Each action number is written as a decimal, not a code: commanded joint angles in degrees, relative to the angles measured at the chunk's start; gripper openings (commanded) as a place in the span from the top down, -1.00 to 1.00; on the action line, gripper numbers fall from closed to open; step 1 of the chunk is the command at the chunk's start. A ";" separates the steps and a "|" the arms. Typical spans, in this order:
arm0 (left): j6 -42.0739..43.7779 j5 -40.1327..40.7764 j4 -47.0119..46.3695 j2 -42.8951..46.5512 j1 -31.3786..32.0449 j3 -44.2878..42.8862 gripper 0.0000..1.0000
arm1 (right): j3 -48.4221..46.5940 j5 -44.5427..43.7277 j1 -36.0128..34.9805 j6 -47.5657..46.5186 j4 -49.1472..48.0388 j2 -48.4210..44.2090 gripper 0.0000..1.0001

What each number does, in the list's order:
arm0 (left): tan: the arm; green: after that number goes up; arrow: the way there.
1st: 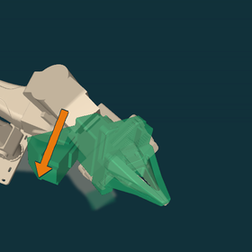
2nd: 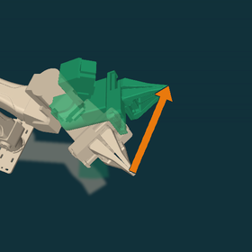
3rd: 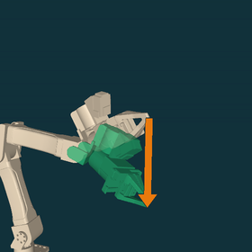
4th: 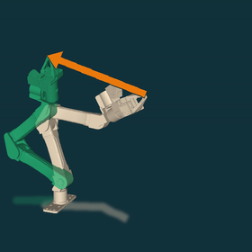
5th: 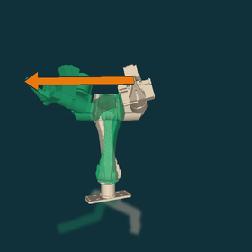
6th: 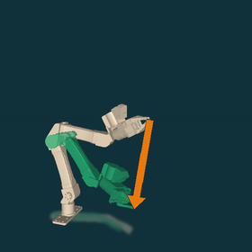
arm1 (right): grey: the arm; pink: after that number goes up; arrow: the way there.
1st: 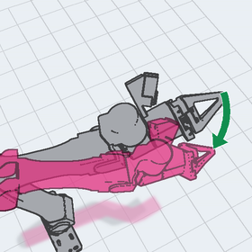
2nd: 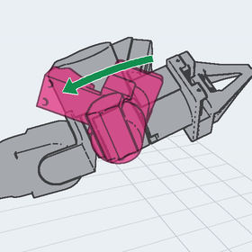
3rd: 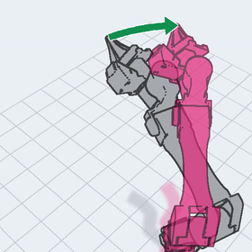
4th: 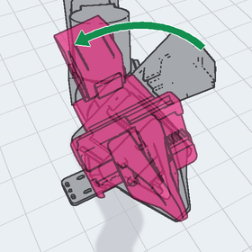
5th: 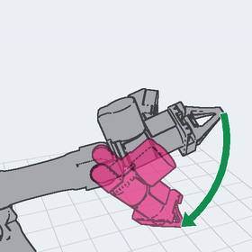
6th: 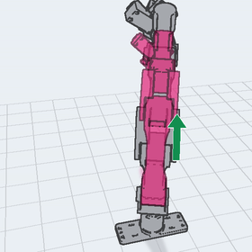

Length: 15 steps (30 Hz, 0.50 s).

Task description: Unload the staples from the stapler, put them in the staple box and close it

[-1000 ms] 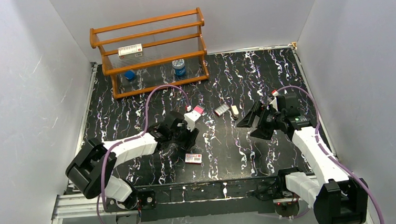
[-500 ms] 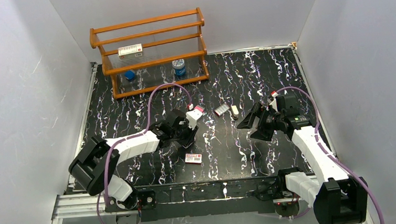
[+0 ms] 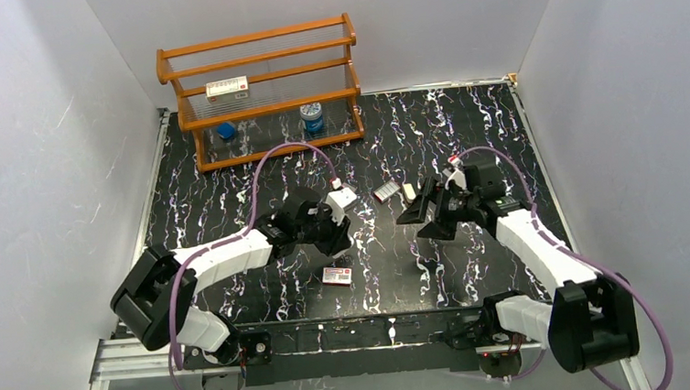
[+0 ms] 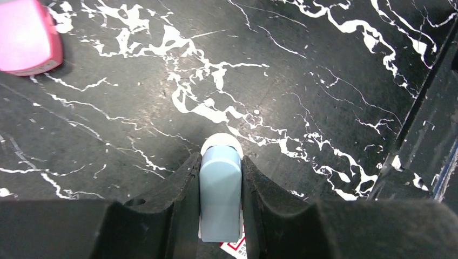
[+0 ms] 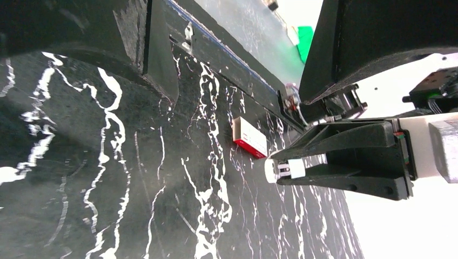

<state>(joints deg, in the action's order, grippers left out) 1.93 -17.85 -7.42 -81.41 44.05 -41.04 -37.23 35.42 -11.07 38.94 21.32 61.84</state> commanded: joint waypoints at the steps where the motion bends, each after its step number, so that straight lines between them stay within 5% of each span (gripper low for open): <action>1: 0.19 -6.03 -2.27 -0.87 -0.02 -2.29 1.00 | -3.09 0.92 -5.59 -1.18 -3.39 5.09 -0.81; 15: 7.56 -14.13 -5.19 6.32 0.07 2.35 1.00 | -5.34 -2.81 -20.37 5.62 -13.63 15.82 -0.76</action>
<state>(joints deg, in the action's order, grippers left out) 7.20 -28.56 -10.50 -78.37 44.05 -38.59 -39.57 33.15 -29.10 42.13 13.89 75.72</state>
